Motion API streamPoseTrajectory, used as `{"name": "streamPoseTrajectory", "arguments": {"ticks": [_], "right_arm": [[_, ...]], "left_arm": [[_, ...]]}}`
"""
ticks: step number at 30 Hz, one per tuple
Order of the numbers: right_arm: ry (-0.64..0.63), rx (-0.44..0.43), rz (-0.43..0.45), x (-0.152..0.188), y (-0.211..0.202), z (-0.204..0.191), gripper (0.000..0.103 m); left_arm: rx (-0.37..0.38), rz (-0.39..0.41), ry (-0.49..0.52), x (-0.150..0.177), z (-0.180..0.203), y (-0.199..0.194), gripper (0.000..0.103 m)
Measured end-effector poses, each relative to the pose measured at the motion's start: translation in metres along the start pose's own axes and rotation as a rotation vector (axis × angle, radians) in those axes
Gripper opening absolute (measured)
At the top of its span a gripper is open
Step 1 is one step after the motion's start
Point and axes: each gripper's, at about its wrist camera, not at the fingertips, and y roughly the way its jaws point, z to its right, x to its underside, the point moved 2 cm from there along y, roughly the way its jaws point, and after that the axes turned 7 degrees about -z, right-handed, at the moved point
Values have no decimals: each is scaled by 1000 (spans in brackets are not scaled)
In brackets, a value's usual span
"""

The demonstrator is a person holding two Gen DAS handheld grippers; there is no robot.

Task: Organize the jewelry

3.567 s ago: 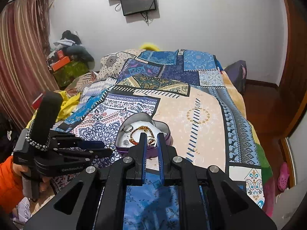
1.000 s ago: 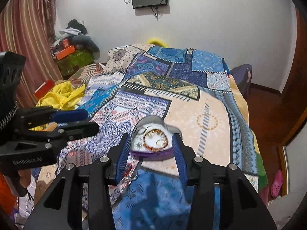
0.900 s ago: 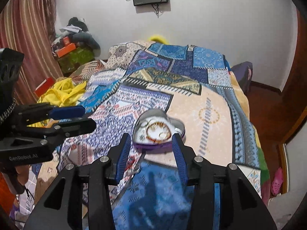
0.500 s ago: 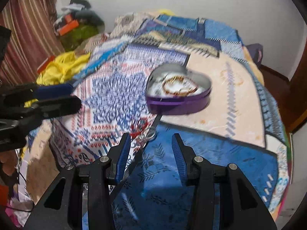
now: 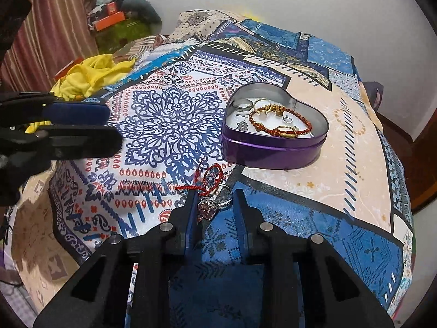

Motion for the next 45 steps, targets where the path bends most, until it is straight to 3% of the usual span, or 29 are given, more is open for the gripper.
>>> {"name": "streamPoseTrajectory", "arguments": {"ticks": [13,18,20,22,32,45], "right_arm": [[115,20,60,8,-29,36,23],[137,21,71,11,-35,43,23],[141,18,77,11,-36,43,23],[143,14,79,11,-37,43,23],[154,0,108,8,-47,42,23],[154,10,194,-7,-77,42,23]], "left_arm": [[49,-93,77,-3,31,46,37],[39,-113,93,-5,37,62,25],[15,-109,100,-5,38,62,12],[17,-110,110,-4,39,62,6],[-32,-35,133,-6,41,35,6],[-48,147,130,-38,47,-29,6]]}}
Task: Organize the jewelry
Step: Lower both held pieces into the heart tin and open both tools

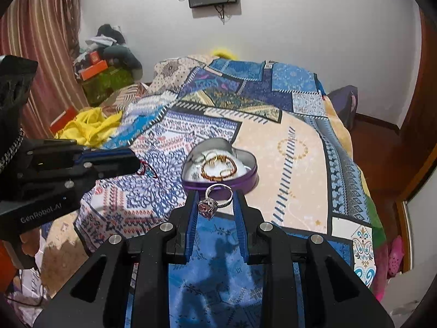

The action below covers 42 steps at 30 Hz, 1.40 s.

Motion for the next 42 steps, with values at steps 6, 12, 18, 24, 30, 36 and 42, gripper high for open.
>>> {"name": "streamPoseTrajectory", "arguments": {"ticks": [6,12,18,24,30,36,42], "right_arm": [[10,-9,42,-11,-6,0,23],[30,-13,61,-24,0,5,23],[31,-10,64,-35,11,9,23],[41,-12,40,-40,29,15,23],[46,-14,3,-38,45,19,23],[51,-32,-31,-38,58,22,23],[28,-17,-45,-38,65,21,23]], "left_arm": [[1,56,-11,-17,-4,-14,6],[17,99,-29,-33,-8,-16,6],[32,101,-51,-41,-11,-4,6],[49,79,-75,-45,-13,16,6],[53,36,-91,-46,-19,40,6],[83,-23,-121,-43,-28,65,6],[118,-64,-137,-39,-30,80,6]]}}
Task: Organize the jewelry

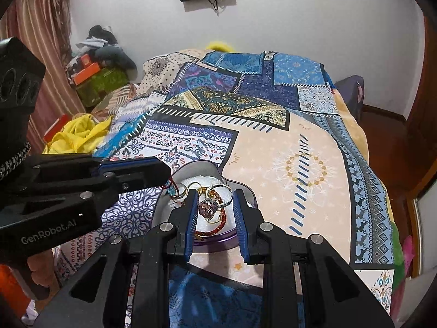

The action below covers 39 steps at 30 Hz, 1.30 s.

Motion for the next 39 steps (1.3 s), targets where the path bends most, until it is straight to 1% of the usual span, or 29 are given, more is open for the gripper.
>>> {"name": "streamPoseTrajectory", "arguments": {"ticks": [5,11,12,13,17,22,25,30,33,35,39], "right_arm": [[-6,13,-12,0,4,0,23],[9,-2,-34,-2,4,1,23],[9,-3,-37,-2,3,1,23],[9,-4,-39,-3,1,0,23],[6,4,-25,-5,-12,-4,25],[-2,7,29,-8,-40,-12,25],[-7,15,92,-10,-71,-19,25],[-16,27,249,-10,-139,-35,25],[-23,43,382,-5,-190,-47,25],[-39,55,466,1,-221,-56,25],[-67,100,620,22,-272,-78,25]], "left_arm": [[-3,-8,11,0,2,1,6],[-17,0,11,-1,2,-11,7],[-21,5,10,-1,2,-15,8],[-25,10,9,-1,2,-18,11],[-47,44,5,0,3,-38,25],[-60,106,-3,1,8,-75,26],[-85,158,2,3,16,-103,26],[-124,275,13,10,35,-160,27],[-152,369,26,17,52,-199,31],[-164,445,35,24,64,-227,38],[-210,593,43,45,84,-274,41]]}}
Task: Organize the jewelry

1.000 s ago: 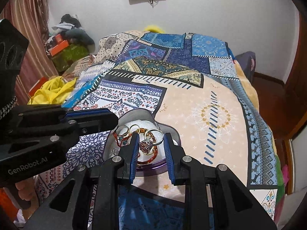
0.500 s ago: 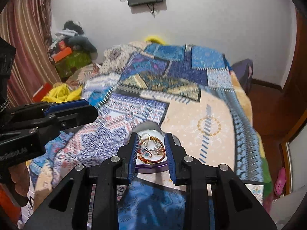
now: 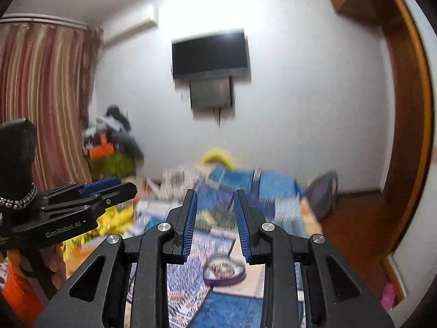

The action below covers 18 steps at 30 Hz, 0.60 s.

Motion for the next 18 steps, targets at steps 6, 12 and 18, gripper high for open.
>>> {"name": "streamPoseTrajectory", "arguments": {"ticks": [6,12,18], "right_arm": [[6,44,96,1,-36,-16,30],[26,149,121,10,-33,-22,85],[-10,222,135,11,-40,-34,103]], "left_arm": [[-52,147,4,4,10,-60,63],[-90,209,-2,16,15,-85,101],[-84,179,11,21,17,-83,102]]}}
